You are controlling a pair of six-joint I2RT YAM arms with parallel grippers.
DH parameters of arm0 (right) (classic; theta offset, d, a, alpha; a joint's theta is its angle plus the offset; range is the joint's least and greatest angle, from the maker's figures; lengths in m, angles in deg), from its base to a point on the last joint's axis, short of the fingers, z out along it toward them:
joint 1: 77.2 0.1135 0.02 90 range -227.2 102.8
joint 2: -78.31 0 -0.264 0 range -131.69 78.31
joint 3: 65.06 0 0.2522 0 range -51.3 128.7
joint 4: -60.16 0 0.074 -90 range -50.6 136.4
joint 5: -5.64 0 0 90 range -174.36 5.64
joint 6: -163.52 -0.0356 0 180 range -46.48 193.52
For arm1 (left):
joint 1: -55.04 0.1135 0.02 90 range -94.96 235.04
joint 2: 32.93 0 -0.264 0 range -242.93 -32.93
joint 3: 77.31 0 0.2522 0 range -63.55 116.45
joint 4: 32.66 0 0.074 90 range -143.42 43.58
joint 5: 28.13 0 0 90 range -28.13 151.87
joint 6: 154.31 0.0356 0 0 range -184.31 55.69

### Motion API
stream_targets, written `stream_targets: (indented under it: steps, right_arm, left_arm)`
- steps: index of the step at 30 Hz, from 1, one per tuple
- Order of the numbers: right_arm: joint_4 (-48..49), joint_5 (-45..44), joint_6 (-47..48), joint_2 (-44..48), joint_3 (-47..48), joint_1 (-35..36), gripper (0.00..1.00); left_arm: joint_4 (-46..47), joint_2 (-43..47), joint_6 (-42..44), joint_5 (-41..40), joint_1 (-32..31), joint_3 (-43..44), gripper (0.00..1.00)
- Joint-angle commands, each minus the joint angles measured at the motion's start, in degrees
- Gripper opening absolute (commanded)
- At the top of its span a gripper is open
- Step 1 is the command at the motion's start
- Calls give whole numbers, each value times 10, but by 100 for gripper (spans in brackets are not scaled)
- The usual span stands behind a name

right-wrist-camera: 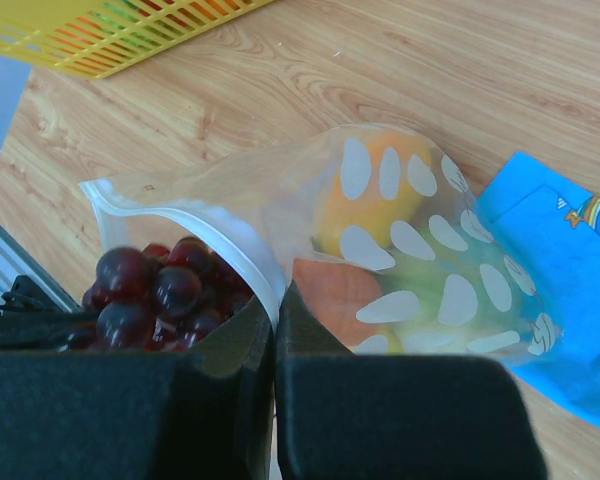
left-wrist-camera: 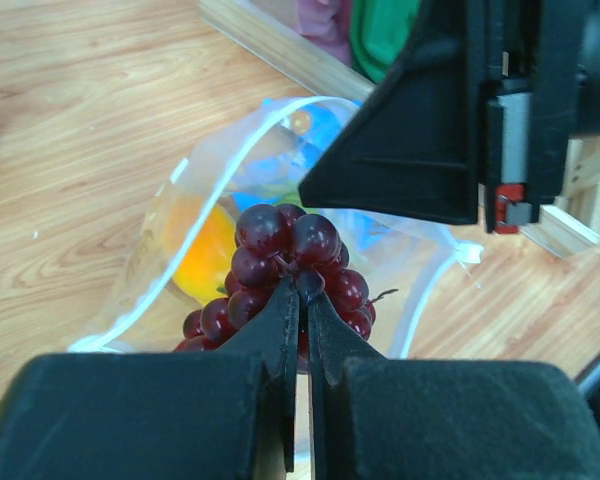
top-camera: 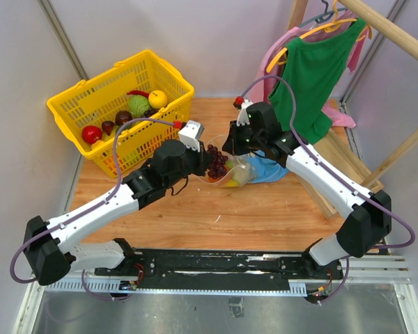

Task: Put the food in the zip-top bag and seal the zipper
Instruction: Place the fake fruit in the zipper food storage bag.

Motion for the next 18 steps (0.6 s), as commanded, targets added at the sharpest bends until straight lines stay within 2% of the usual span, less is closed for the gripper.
stream_targets:
  steps: [1, 6, 12, 15, 18]
  right_arm:
    - [29, 47, 1, 6, 9, -7, 1]
    - [29, 66, 6, 6, 10, -8, 1]
    - [26, 61, 17, 23, 6, -10, 1]
    - [28, 72, 22, 24, 5, -12, 1]
    - [28, 80, 25, 22, 5, -14, 1]
  left_arm:
    - [54, -6, 19, -68, -4, 0, 0]
    - [97, -21, 21, -93, -4, -2, 0]
    - [70, -64, 33, -109, -4, 1, 2]
    - [56, -91, 29, -150, -4, -5, 8]
    - [41, -122, 30, -173, -4, 0, 18]
